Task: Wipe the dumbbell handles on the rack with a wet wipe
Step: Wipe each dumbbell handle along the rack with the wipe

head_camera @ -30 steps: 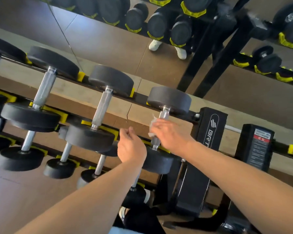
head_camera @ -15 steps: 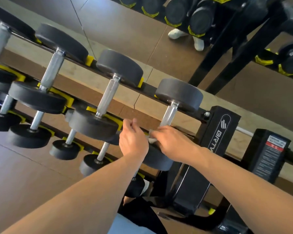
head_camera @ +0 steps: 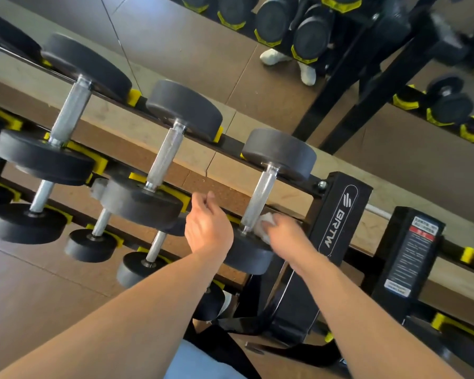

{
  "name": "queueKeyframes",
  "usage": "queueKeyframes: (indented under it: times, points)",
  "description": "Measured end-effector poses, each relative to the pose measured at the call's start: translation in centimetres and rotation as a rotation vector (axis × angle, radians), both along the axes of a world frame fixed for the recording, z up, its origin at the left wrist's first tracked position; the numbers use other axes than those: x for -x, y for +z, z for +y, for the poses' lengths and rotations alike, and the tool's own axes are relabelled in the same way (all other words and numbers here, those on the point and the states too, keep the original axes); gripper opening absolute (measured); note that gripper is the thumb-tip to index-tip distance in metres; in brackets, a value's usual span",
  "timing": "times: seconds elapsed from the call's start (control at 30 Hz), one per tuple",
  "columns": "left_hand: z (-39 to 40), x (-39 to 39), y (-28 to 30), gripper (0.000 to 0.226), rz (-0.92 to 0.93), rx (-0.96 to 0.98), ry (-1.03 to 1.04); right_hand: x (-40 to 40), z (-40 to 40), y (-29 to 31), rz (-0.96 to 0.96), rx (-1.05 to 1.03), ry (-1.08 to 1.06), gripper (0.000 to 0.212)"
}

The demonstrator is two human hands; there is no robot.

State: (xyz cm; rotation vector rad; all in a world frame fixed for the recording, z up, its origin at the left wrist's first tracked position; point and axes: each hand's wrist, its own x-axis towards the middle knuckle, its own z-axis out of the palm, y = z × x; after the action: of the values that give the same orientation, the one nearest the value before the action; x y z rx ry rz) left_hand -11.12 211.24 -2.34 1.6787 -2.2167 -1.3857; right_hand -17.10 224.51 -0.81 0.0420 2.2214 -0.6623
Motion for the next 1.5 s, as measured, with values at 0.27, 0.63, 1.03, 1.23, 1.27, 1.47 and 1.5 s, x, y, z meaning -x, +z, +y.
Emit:
queueKeyframes:
  times: [0.27, 0.63, 1.03, 1.23, 1.27, 1.47, 1.5]
  points:
    - [-0.1, 0.0, 0.0, 0.024, 0.014, 0.021, -0.014, -2.6, -0.5, 2.6, 0.076, 0.039, 0.080, 0.018]
    - [-0.2, 0.1, -0.6, 0.025, 0.017, -0.003, -0.001, 5.1, 0.5, -0.2, 0.956, -0.140, 1.072, 0.056]
    - [-0.1, 0.1, -0.5, 0.024, 0.038, 0.027, -0.012, -2.4, 2.7, 0.2, 0.355, 0.326, 0.557, 0.046]
    - [-0.2, 0.0, -0.4, 0.026, 0.044, 0.015, -0.017, 1.5, -0.7, 3.1, 0.709, 0.399, 0.398, 0.040]
    - [-0.2, 0.1, -0.3, 0.027, 0.037, 0.016, -0.014, 2.7, -1.7, 3.1, 0.792, 0.344, 0.519, 0.042]
    - [0.0, 0.3, -0.3, 0.025, 0.006, 0.015, 0.012, 5.4, -5.3, 1.9, 0.683, -0.329, 1.052, 0.028]
    - [0.0, 0.2, -0.3, 0.026, 0.006, 0.013, 0.014, 4.8, -5.3, 1.7, 0.693, -0.306, 1.073, 0.027]
